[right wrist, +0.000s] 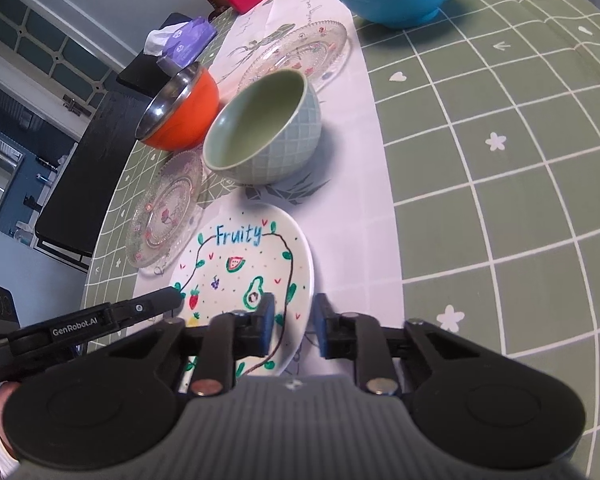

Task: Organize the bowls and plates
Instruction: 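Move the left gripper to the white Fruity plate rim and close it, then lift the Fruity plate with the left gripper and carry it onto the green tablecloth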

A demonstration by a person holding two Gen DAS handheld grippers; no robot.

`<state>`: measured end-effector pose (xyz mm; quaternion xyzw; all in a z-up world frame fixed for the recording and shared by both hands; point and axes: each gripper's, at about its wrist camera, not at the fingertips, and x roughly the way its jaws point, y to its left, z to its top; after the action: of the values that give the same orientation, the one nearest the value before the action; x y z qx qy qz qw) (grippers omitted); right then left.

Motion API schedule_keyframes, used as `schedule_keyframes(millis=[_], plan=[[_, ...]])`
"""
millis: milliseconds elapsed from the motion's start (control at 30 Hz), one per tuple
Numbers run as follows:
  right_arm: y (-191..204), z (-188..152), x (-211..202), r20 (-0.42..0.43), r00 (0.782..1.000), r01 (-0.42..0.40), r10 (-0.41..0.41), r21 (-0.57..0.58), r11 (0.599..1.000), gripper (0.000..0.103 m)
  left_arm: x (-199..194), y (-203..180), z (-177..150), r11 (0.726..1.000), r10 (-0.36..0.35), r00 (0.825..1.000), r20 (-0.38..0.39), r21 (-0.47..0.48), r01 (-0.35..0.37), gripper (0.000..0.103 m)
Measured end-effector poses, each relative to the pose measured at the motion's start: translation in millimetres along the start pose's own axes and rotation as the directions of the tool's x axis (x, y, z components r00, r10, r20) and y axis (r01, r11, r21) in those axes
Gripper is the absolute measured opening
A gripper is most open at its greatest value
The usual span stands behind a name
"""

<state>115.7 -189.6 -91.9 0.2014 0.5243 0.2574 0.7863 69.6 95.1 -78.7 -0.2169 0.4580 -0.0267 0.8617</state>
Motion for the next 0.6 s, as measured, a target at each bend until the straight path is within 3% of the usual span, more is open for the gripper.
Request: schedule_keyframes(millis=[100, 333, 600], plan=[[-3.8, 0.2, -0.3, 0.001, 1.0, -0.006, 0.006, 0.023, 1.0, 0.007, 0.0, 1.9, 0.5, 1.0, -0.007, 1.0, -0.001, -0.016, 0.007, 0.017], [-3.6, -0.5, -0.9, 0.005, 1.0, -0.006, 0.006, 0.021, 1.0, 0.007, 0.4, 9.1, 1.1, 0.997, -0.041, 0.999, -0.003, -0.068, 0.041, 0.016], [-6.2, -1.1, -1.7, 0.018, 1.0, -0.014, 0.014, 0.029, 0.999, 0.007, -0.9, 4.7, -1.9, 0.998, -0.016, 1.0, 0.018, -0.065, 0.017, 0.011]])
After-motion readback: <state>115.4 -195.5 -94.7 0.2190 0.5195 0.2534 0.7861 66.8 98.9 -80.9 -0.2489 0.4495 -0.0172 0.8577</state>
